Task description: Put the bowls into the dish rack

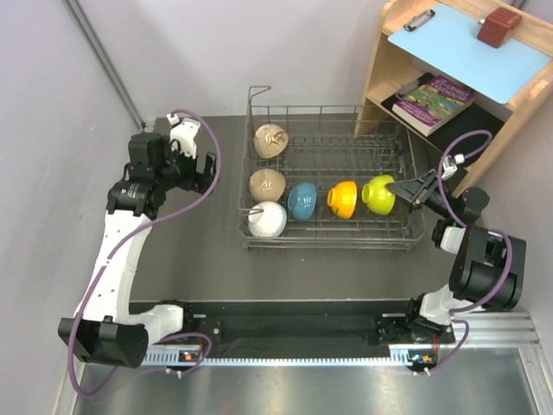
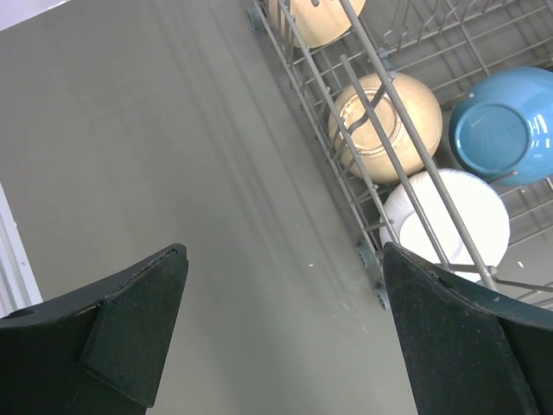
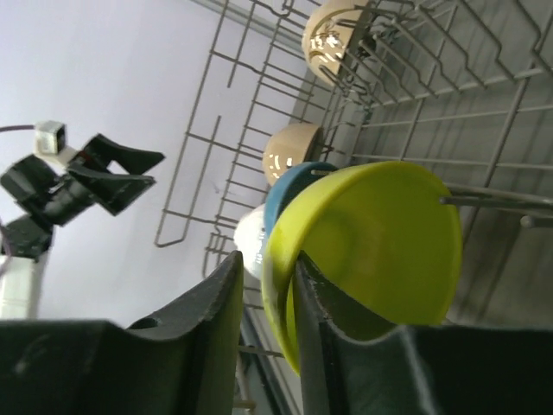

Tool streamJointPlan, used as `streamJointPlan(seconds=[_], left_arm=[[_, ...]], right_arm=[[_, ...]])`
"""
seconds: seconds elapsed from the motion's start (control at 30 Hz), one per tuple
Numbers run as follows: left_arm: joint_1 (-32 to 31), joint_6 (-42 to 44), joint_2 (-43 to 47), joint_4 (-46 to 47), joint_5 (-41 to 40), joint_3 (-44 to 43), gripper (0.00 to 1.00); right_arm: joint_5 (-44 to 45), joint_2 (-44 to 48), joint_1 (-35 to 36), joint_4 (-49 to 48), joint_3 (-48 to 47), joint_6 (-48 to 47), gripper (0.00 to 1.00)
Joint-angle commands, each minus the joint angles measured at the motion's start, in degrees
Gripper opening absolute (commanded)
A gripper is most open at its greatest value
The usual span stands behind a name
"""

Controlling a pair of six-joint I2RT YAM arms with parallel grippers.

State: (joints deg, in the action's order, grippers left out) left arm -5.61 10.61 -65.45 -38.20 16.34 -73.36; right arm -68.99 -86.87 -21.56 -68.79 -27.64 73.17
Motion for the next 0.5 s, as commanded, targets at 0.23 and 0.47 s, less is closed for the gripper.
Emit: streamJointPlan(seconds=[0.23,0.47], left_arm=[[-0.2,-0.1,2.6,1.1,2.2,1.1,0.99],[-0.5,0.8,1.4,1.0,1.7,0.9,0.99]], right_arm=[[8.5,6.6,-2.6,31.6,-5.7,-30.5,0.47],[9.8,12.9,-2.7,40.7,-9.8,-35.2,0.55]])
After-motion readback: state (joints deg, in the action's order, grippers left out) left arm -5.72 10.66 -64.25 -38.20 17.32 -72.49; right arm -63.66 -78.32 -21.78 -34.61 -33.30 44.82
